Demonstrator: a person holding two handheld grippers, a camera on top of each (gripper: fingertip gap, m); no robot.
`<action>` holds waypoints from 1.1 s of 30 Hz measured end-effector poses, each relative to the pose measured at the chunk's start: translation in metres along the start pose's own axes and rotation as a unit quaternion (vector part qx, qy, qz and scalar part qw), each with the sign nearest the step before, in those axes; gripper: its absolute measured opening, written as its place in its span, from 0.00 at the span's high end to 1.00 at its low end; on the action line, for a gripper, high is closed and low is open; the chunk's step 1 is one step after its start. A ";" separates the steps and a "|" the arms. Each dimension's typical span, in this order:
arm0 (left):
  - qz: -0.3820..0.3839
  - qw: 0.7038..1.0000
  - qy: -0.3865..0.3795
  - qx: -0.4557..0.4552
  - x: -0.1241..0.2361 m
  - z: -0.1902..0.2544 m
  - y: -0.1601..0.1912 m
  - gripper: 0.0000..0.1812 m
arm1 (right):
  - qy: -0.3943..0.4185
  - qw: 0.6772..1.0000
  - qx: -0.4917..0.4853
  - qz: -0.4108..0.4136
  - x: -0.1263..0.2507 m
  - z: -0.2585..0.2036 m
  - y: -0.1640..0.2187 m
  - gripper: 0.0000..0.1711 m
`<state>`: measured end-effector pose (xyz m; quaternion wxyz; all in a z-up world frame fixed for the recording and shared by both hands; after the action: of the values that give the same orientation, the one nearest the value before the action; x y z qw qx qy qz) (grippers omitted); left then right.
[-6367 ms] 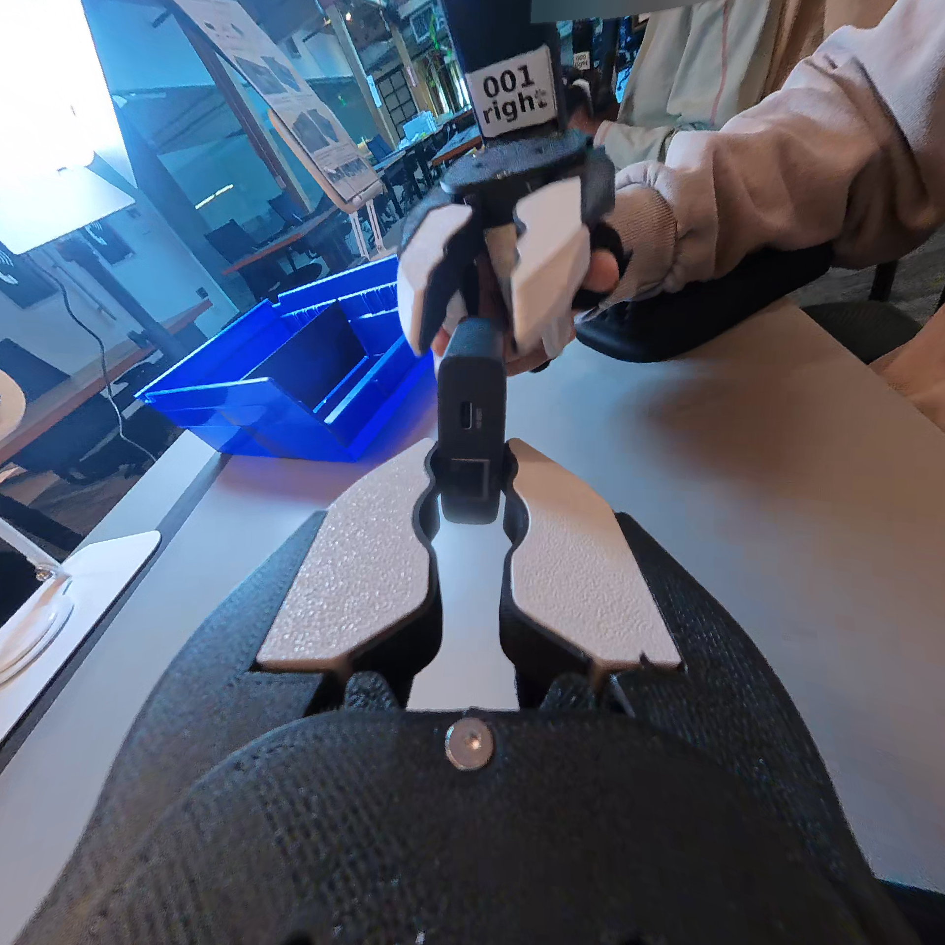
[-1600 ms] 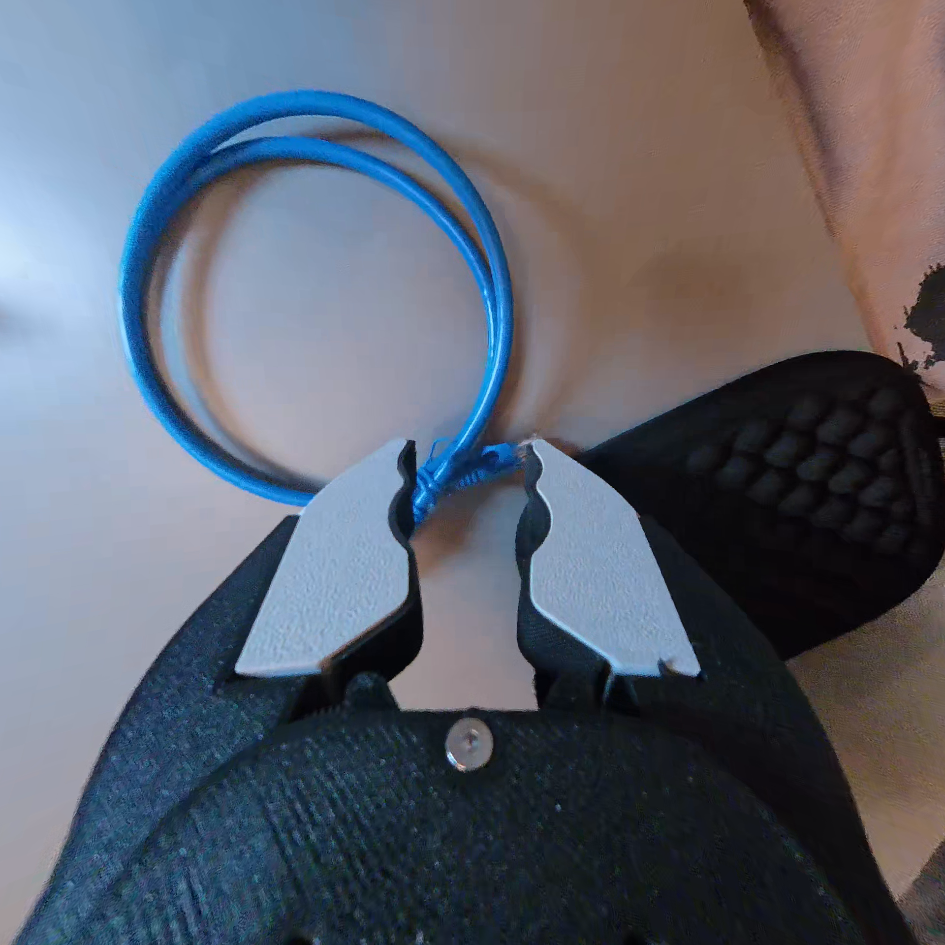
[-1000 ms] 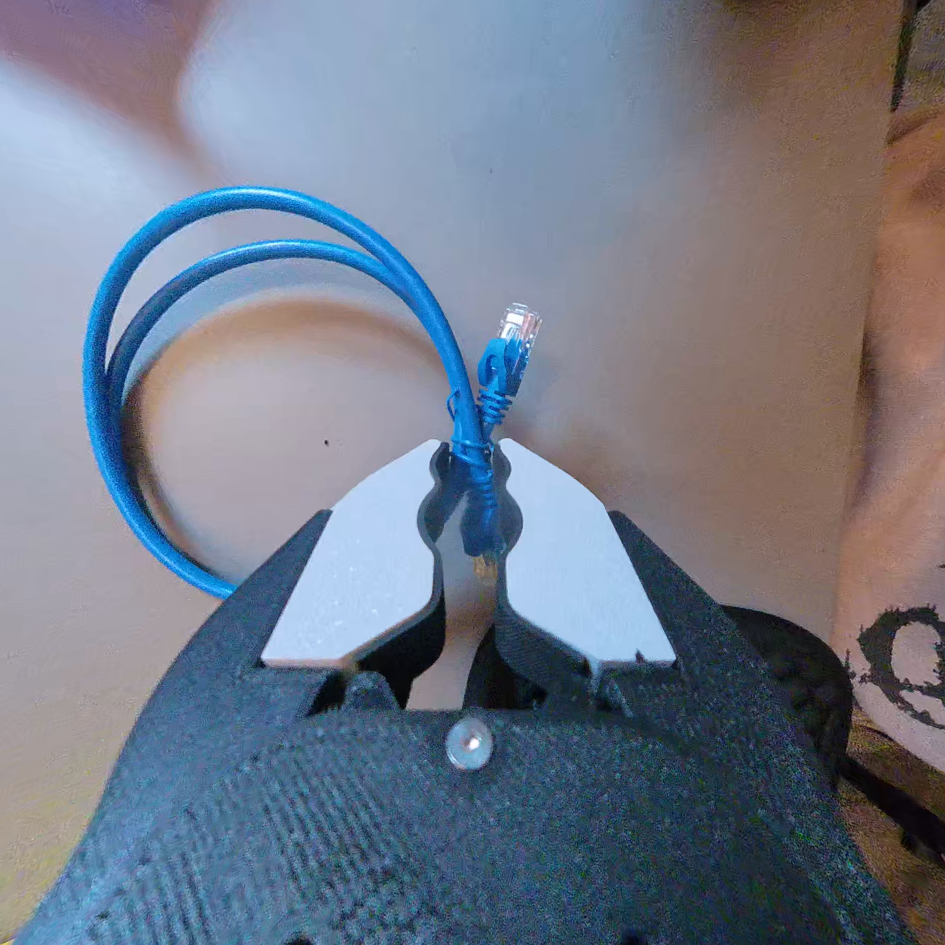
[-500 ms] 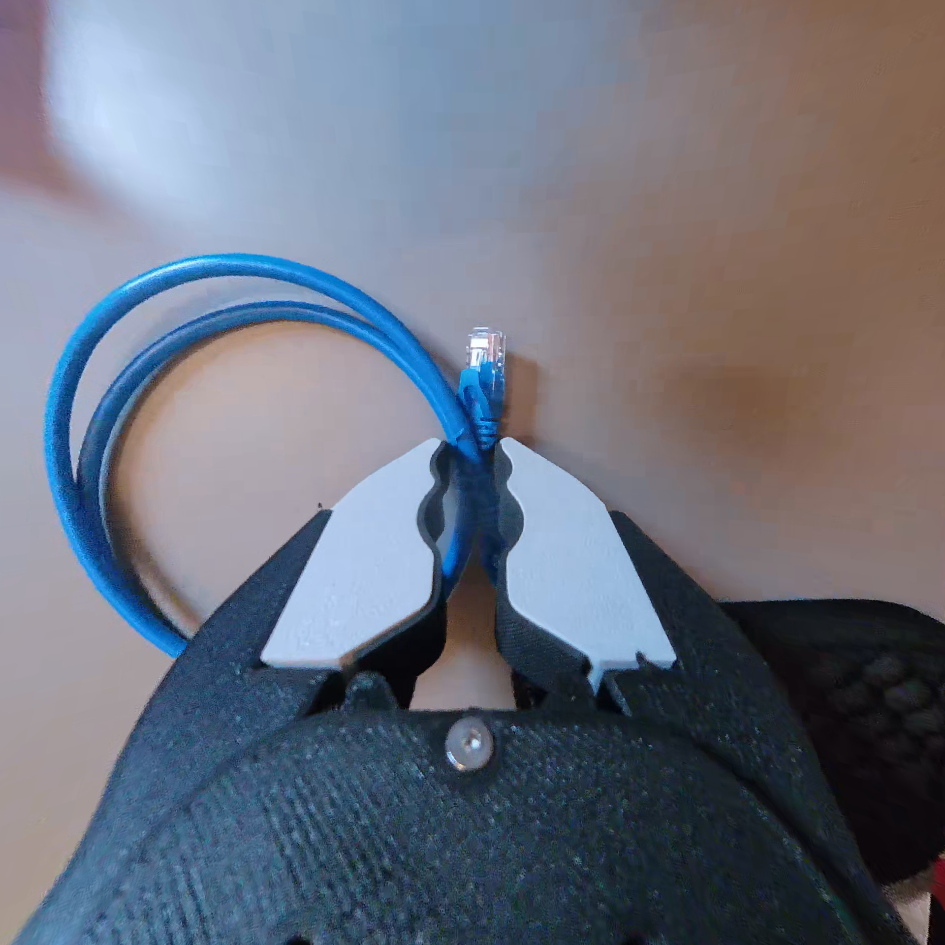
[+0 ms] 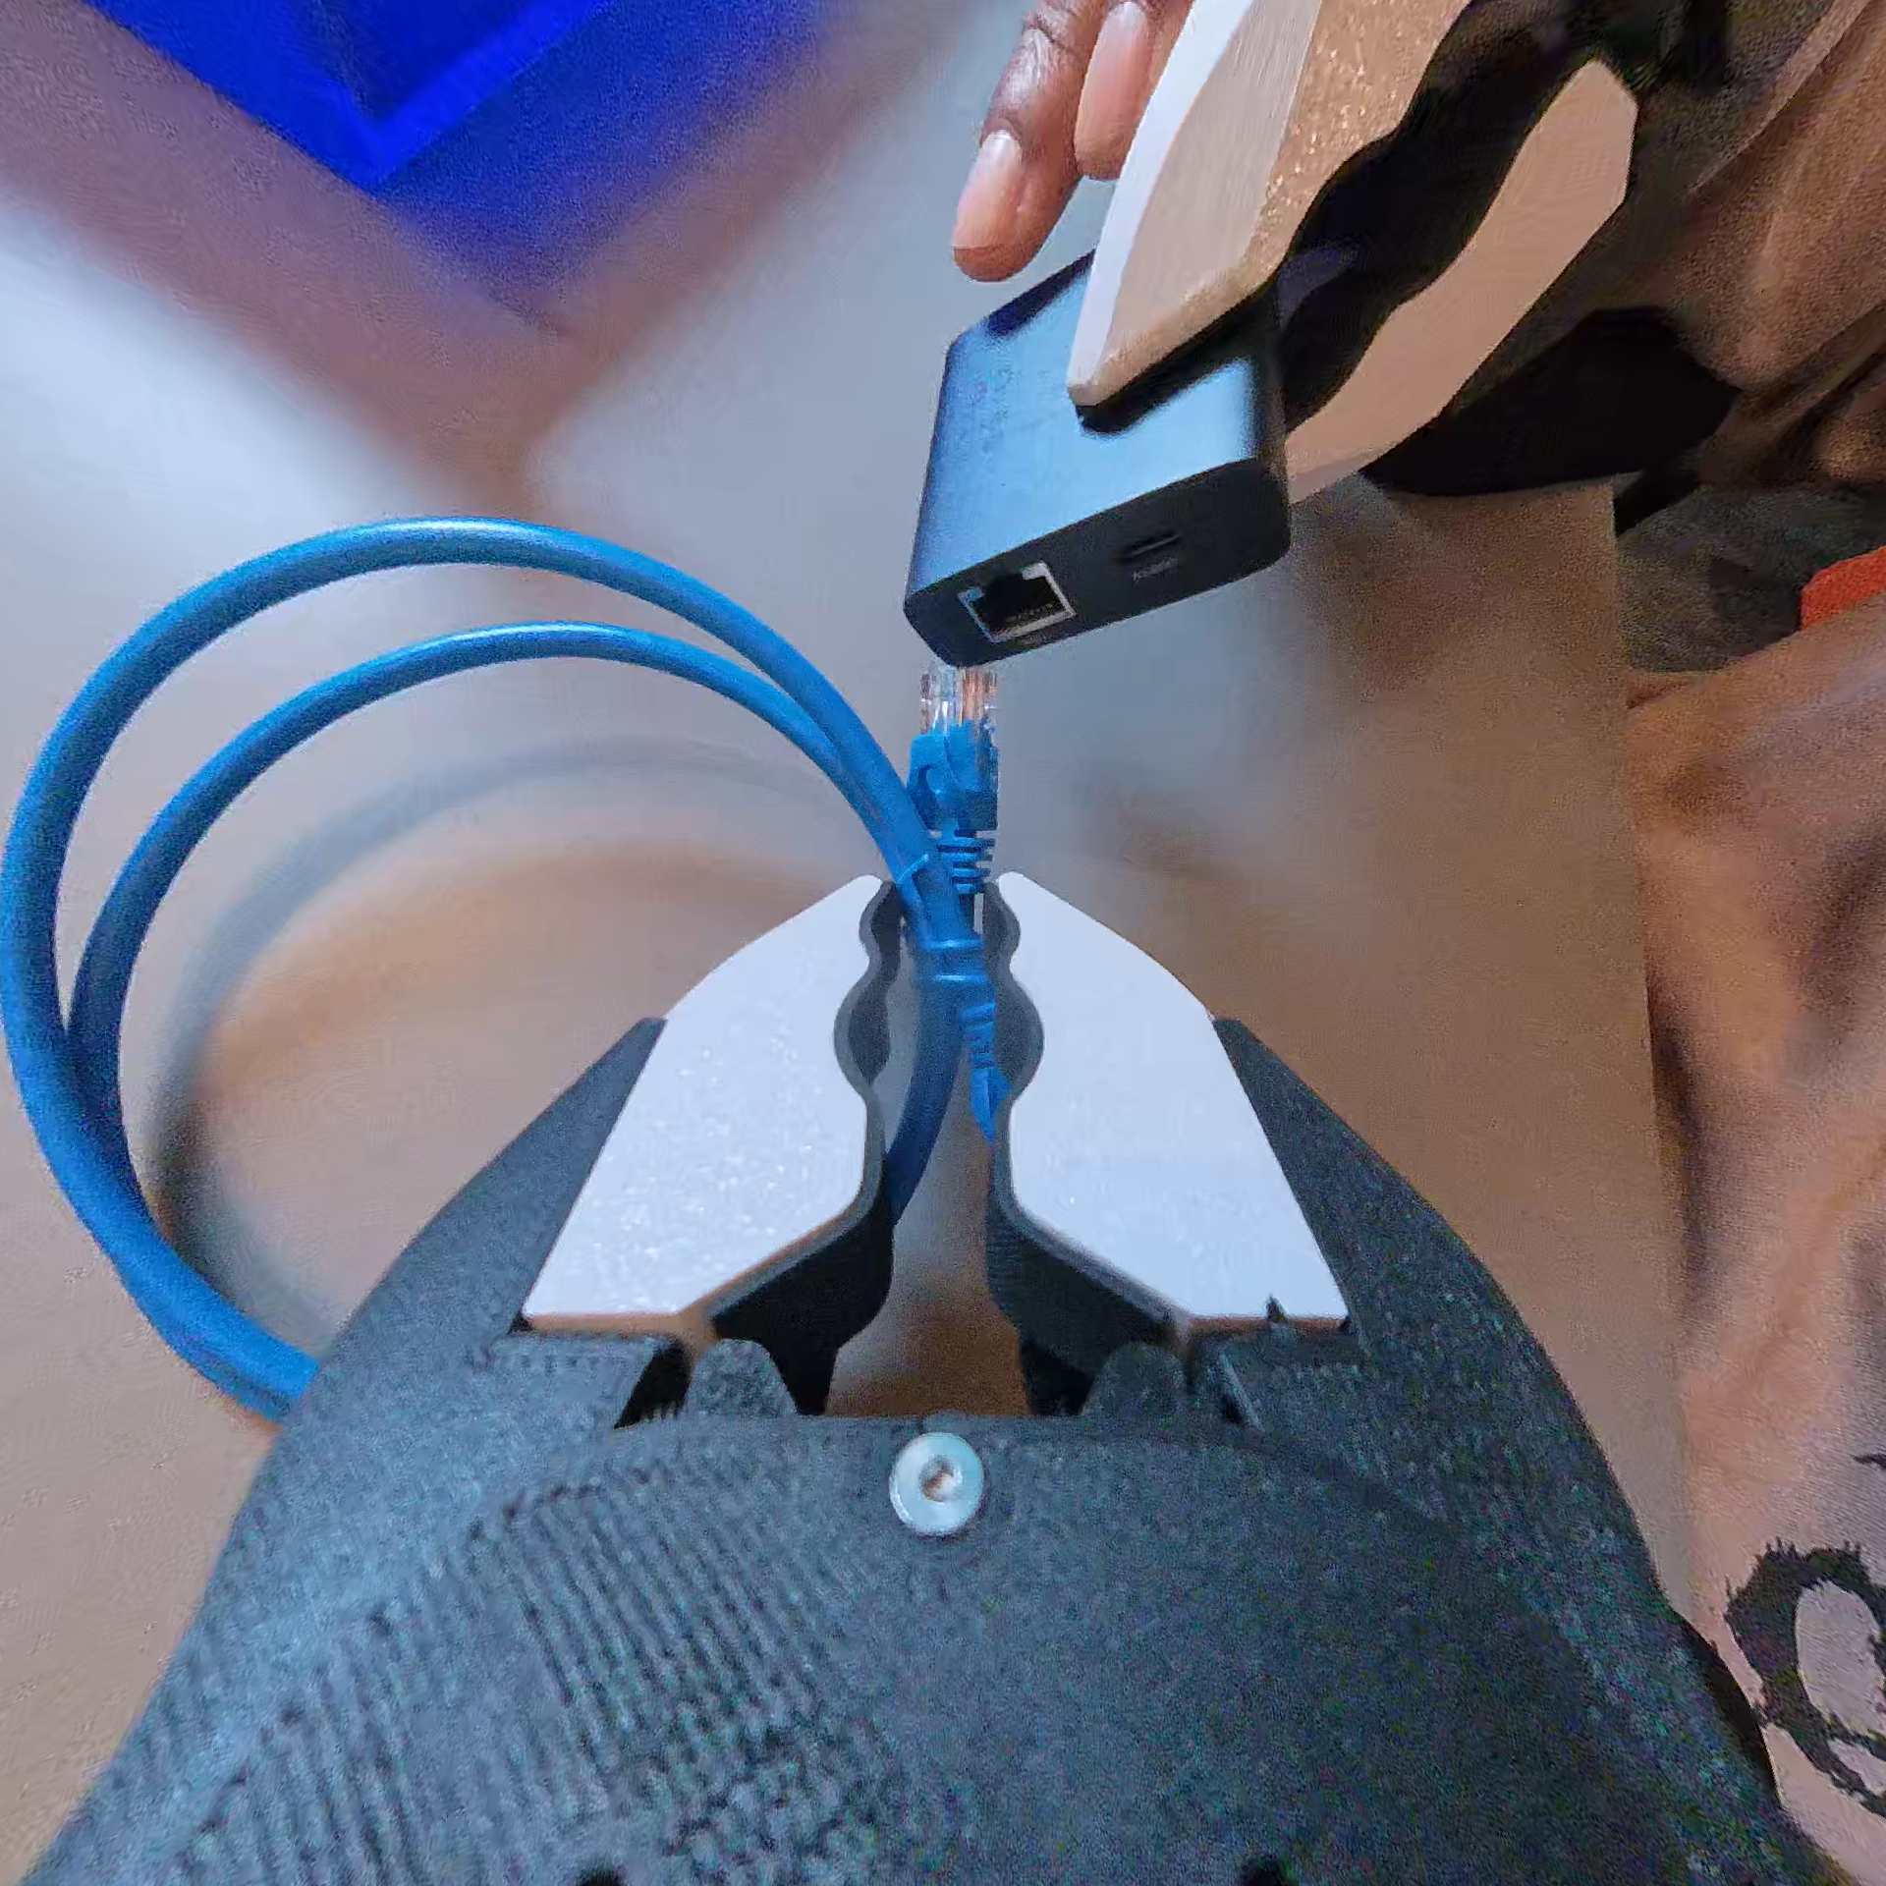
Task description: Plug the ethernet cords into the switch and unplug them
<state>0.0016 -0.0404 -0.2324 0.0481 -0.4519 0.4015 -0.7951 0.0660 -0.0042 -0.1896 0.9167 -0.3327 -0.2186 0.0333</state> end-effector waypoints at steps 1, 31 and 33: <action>-0.001 1.000 0.001 0.000 0.002 0.000 0.000 0.91 | 0.006 1.000 0.017 -0.010 -0.001 -0.001 0.002 0.88; -0.033 0.980 0.170 -0.102 0.013 0.047 0.015 0.92 | -0.097 0.990 0.057 0.079 0.003 -0.045 -0.038 0.88; -0.025 0.976 0.188 -0.105 0.014 0.054 0.015 0.92 | -0.114 0.988 0.038 0.096 0.007 -0.047 -0.041 0.88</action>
<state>0.0299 -0.0890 -0.2183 -0.0962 -0.3066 0.4729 -0.8205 0.0889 -0.0622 -0.1932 0.8904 -0.3115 -0.2872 0.1666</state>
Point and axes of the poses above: each gripper's, where its closed fingertips meet, x back along the fingers, y out of its underside, z = x × y across the jaws, the point moved 2 cm from there along x, back along the fingers, and after that the axes turned 2 degrees about x, right-handed, at the moved point
